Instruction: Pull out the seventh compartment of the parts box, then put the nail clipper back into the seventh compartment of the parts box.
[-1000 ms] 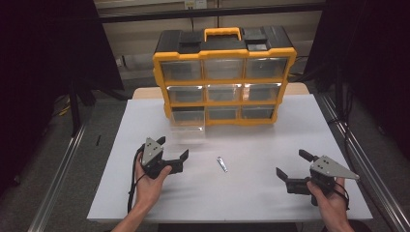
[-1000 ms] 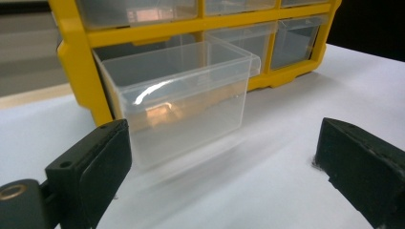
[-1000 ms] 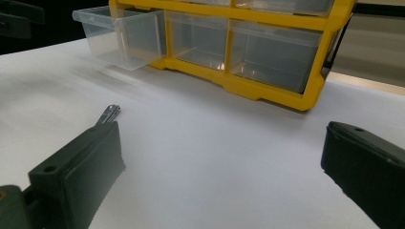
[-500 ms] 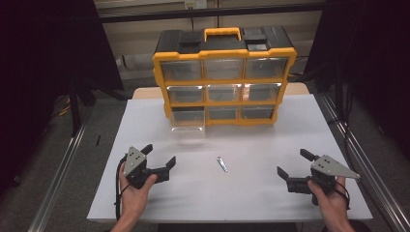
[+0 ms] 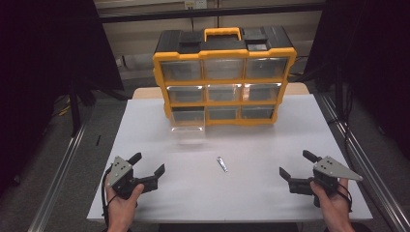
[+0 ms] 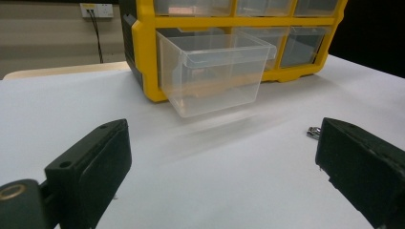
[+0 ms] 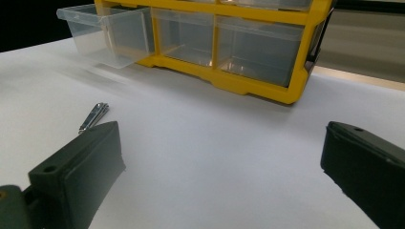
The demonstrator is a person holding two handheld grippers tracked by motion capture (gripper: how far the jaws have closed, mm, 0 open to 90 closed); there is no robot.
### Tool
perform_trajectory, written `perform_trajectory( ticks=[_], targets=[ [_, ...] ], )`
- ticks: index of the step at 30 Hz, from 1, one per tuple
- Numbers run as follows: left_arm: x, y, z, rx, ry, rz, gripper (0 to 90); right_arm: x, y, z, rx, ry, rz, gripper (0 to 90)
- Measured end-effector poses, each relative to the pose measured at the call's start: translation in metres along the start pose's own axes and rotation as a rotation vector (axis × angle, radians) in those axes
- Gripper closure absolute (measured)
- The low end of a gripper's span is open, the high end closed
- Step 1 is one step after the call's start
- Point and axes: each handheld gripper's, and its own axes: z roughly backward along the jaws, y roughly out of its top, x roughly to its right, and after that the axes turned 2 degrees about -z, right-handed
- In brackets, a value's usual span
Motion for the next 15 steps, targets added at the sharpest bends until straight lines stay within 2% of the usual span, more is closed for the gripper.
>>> perform_trajectory(
  ticks=[6, 8, 10, 12, 14, 15],
  targets=[
    [-0.0024, 0.0017, 0.0009, 0.005, 0.003, -0.002, 4.8, 0.0000, 0.0003, -0.0007, 0.000, 0.004, 0.009, 0.3],
    [-0.0039, 0.0047, 0.0016, -0.002, -0.011, -0.018, 5.0, -0.0004, 0.0004, -0.0017, -0.001, 0.010, 0.015, 0.3],
    [-0.0039, 0.0063, 0.0003, -0.005, -0.029, -0.014, 5.2, -0.0003, 0.0005, -0.0022, -0.003, 0.011, 0.012, 0.3],
    [-0.0061, 0.0070, -0.0003, -0.035, -0.044, -0.035, 5.7, 0.0001, 0.0006, -0.0025, -0.002, 0.006, 0.007, 0.3],
    [-0.0067, 0.0079, -0.0010, -0.041, -0.035, -0.045, 6.3, 0.0005, 0.0008, -0.0029, -0.002, 0.005, 0.005, 0.3],
    [-0.0084, 0.0083, -0.0018, -0.047, -0.059, -0.040, 6.3, 0.0004, 0.0007, -0.0034, 0.000, 0.002, 0.007, 0.3]
  ],
)
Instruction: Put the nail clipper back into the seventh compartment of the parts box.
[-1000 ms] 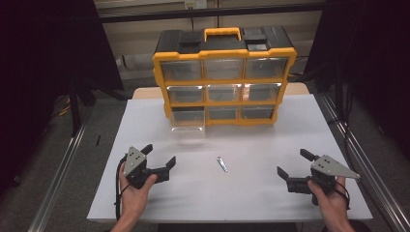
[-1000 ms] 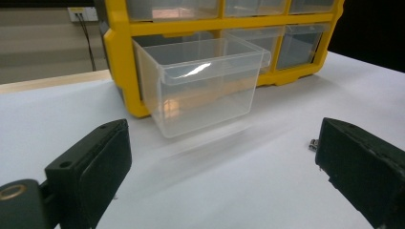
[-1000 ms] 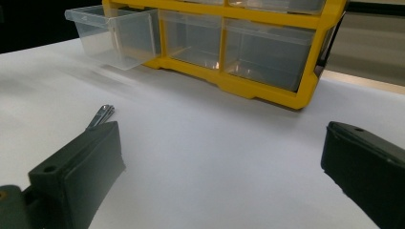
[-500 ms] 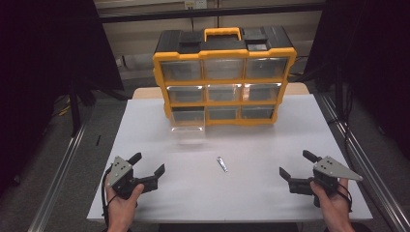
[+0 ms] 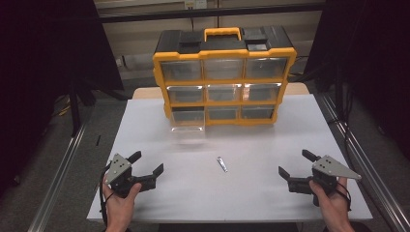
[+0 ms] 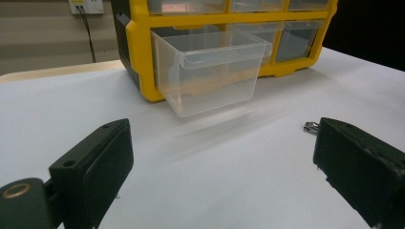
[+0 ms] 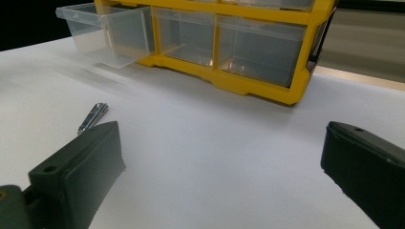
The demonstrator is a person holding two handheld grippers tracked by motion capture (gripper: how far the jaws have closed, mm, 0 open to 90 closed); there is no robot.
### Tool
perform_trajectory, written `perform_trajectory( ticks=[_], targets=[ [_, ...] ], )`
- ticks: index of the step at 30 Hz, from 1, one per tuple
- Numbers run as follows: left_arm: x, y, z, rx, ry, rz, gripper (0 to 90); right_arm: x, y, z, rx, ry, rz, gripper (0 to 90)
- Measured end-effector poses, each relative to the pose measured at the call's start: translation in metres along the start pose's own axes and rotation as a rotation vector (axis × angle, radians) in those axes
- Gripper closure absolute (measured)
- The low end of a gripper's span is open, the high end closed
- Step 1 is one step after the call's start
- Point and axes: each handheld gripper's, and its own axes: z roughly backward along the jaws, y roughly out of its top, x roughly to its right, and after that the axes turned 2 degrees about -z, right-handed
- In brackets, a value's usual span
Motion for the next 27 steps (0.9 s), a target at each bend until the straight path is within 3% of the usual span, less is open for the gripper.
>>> perform_trajectory(
  ticks=[3, 5, 8, 13, 17, 19, 23, 27],
  targets=[
    [-0.004, 0.001, -0.003, -0.046, -0.084, 0.023, 6.5, -0.001, 0.000, 0.000, -0.004, 0.003, -0.003, 0.3],
    [-0.003, 0.002, -0.004, -0.061, -0.094, 0.014, 7.2, -0.002, 0.000, 0.000, -0.004, 0.008, -0.004, 0.3],
    [-0.001, 0.004, -0.007, -0.078, -0.147, 0.008, 7.0, -0.002, 0.000, 0.000, -0.002, 0.013, 0.011, 0.3],
    [0.004, 0.006, -0.010, -0.103, -0.174, -0.024, 6.0, -0.003, 0.000, 0.002, 0.002, 0.019, 0.014, 0.3],
    [0.006, 0.007, -0.016, -0.132, -0.234, -0.035, 6.5, -0.002, 0.000, 0.002, 0.003, 0.020, 0.009, 0.2],
    [0.008, 0.008, -0.018, -0.158, -0.232, -0.066, 7.1, -0.002, 0.000, 0.001, -0.002, 0.018, 0.012, 0.2],
    [0.013, 0.010, -0.021, -0.181, -0.281, -0.090, 7.6, -0.004, 0.000, 0.000, -0.003, 0.021, 0.017, 0.3],
    [0.015, 0.012, -0.027, -0.197, -0.319, -0.088, 7.5, -0.003, 0.000, 0.000, -0.002, 0.022, 0.014, 0.3]
  ],
)
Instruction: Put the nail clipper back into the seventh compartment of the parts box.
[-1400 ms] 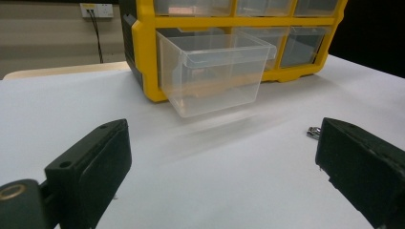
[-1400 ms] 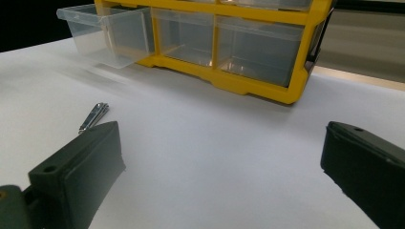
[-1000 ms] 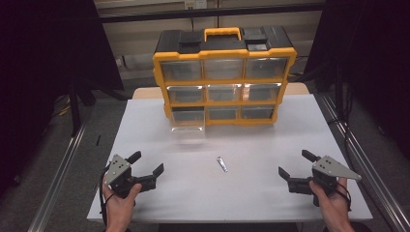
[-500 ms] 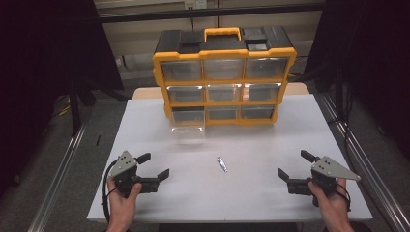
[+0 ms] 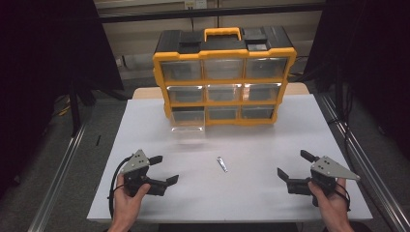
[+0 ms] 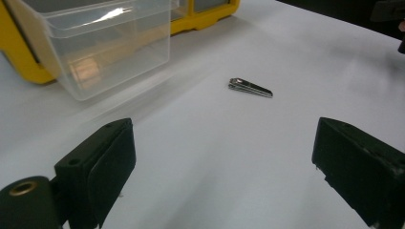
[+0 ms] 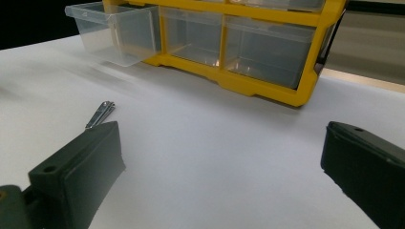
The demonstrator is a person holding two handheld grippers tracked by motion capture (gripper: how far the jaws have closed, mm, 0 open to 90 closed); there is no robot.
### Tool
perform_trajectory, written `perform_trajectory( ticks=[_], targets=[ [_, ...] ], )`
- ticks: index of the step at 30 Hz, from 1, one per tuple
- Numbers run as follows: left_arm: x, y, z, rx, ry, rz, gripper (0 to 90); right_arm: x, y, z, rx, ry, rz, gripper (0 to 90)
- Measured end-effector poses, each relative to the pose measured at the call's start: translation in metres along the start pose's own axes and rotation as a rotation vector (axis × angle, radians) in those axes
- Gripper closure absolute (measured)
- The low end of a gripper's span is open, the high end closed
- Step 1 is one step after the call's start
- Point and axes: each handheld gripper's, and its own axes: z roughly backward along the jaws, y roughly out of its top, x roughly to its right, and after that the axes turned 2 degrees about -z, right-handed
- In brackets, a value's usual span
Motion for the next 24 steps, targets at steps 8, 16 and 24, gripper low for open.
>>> perform_trajectory(
  ticks=[8, 16, 24],
  targets=[
    [0.006, 0.009, -0.017, -0.040, -0.057, -0.066, 6.5, 0.000, 0.000, -0.001, -0.001, 0.002, 0.002, 0.3],
    [0.008, 0.018, -0.029, -0.052, -0.086, -0.089, 4.8, 0.000, 0.000, -0.002, -0.001, -0.002, -0.005, 0.3],
    [0.013, 0.019, -0.053, -0.157, -0.141, -0.150, 4.4, 0.000, 0.000, -0.002, -0.001, 0.002, -0.003, 0.3]
  ],
)
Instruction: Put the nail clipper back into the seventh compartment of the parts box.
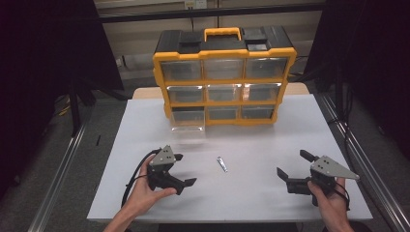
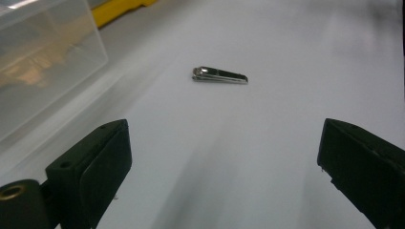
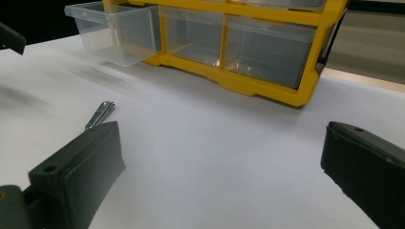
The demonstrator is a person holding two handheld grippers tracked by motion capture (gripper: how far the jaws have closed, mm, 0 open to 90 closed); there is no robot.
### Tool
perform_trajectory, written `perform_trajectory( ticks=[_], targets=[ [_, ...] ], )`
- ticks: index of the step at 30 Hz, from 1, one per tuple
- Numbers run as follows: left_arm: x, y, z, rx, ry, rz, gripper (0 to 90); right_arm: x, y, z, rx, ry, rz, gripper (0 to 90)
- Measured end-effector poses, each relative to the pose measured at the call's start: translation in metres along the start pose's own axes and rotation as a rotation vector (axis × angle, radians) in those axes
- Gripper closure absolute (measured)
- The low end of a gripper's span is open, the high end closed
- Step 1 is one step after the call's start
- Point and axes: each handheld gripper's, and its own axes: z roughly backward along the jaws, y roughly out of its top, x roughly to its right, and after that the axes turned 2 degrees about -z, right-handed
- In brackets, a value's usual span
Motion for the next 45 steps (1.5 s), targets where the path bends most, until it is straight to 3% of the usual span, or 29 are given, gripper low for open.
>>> perform_trajectory(
  ticks=[1, 4, 8, 14, 18, 20, 23, 28, 30, 33, 37, 39, 40, 41, 43, 44, 45],
  targets=[
    [0.001, 0.001, -0.001, -0.022, -0.013, -0.011, 4.4, 0.000, 0.000, 0.000, 0.000, 0.001, 0.000, 0.3],
    [0.001, 0.003, -0.006, -0.014, -0.056, -0.025, 4.4, 0.000, 0.000, 0.000, -0.002, 0.001, 0.007, 0.3],
    [-0.003, 0.010, -0.009, -0.019, -0.049, -0.036, 5.0, 0.000, 0.000, 0.000, -0.003, 0.002, 0.007, 0.3],
    [-0.011, 0.023, -0.022, -0.033, -0.094, -0.053, 6.2, 0.000, 0.000, -0.001, -0.009, 0.004, 0.006, 0.3],
    [-0.012, 0.026, -0.035, -0.079, -0.100, -0.112, 6.6, 0.000, 0.000, -0.001, -0.008, 0.007, 0.007, 0.3],
    [-0.013, 0.029, -0.041, -0.116, -0.125, -0.122, 6.9, 0.000, 0.000, -0.001, -0.008, 0.008, 0.007, 0.3],
    [-0.012, 0.033, -0.049, -0.145, -0.120, -0.154, 7.2, 0.000, 0.000, 0.000, -0.008, 0.008, 0.007, 0.3],
    [-0.013, 0.044, -0.058, -0.181, -0.158, -0.179, 8.7, -0.001, 0.000, 0.000, -0.009, 0.011, 0.008, 0.3],
    [-0.014, 0.049, -0.061, -0.213, -0.199, -0.187, 8.5, 0.000, 0.000, -0.001, -0.011, 0.011, 0.008, 0.3],
    [-0.011, 0.055, -0.069, -0.195, -0.192, -0.212, 10.0, -0.001, -0.001, -0.001, -0.015, 0.012, 0.010, 0.3],
    [-0.014, 0.065, -0.079, -0.250, -0.235, -0.248, 12.4, -0.001, -0.001, -0.002, -0.016, 0.014, 0.013, 0.3],
    [-0.013, 0.067, -0.086, -0.232, -0.218, -0.260, 13.5, -0.001, -0.001, -0.001, -0.018, 0.017, 0.011, 0.3],
    [-0.015, 0.070, -0.087, -0.262, -0.233, -0.271, 14.0, -0.001, -0.001, -0.001, -0.017, 0.019, 0.011, 0.3],
    [-0.014, 0.070, -0.089, -0.244, -0.219, -0.274, 14.0, -0.001, -0.001, -0.001, -0.013, 0.017, 0.011, 0.3],
    [-0.016, 0.073, -0.092, -0.263, -0.238, -0.286, 14.9, -0.001, -0.001, -0.001, -0.013, 0.019, 0.009, 0.3],
    [-0.016, 0.073, -0.094, -0.247, -0.213, -0.290, 15.0, -0.001, -0.001, -0.001, -0.014, 0.017, 0.007, 0.3],
    [-0.017, 0.074, -0.096, -0.265, -0.228, -0.296, 15.1, -0.001, -0.001, 0.000, -0.015, 0.018, 0.006, 0.3]
  ],
)
